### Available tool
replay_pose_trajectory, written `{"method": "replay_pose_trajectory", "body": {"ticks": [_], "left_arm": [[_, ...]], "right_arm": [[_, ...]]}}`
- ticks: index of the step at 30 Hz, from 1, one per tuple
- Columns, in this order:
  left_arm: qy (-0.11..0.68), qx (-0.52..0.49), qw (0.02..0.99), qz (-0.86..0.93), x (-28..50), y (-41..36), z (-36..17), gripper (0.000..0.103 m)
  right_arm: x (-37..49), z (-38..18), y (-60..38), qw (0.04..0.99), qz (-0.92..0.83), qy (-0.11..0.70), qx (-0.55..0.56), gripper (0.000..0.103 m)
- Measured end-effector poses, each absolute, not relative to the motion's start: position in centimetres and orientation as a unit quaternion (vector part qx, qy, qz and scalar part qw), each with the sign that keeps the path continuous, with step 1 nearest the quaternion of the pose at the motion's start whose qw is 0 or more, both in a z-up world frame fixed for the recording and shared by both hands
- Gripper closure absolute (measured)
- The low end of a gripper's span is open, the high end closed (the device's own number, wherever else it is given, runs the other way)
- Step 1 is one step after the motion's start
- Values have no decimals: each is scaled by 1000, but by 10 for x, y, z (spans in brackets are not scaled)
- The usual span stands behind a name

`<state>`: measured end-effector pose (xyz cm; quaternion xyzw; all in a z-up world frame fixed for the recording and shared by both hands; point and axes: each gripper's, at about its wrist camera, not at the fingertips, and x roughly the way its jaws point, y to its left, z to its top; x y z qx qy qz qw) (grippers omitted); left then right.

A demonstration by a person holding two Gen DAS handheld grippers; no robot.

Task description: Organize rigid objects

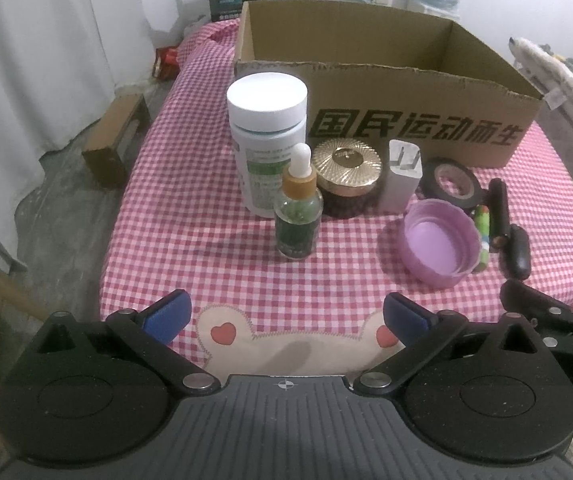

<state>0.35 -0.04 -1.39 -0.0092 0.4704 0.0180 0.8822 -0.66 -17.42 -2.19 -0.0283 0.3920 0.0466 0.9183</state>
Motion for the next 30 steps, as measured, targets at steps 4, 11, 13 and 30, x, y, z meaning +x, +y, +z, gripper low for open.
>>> {"method": "replay_pose_trajectory", "body": {"ticks": [4, 11, 13, 30], "left_arm": [[471, -10, 882, 19, 5, 0, -13, 0], [471, -11, 882, 19, 5, 2, -13, 0], [472, -11, 882, 20, 5, 2, -13, 0], [473, -11, 881, 20, 6, 3, -14, 0]], "right_arm": [[-7, -22, -173, 919, 48, 391, -30, 0], [-6, -21, -171, 917, 49, 393, -33, 0], [-6, -21, -171, 918, 48, 393, -34, 0], [-6, -20, -169, 918, 46, 392, -40, 0]]}}
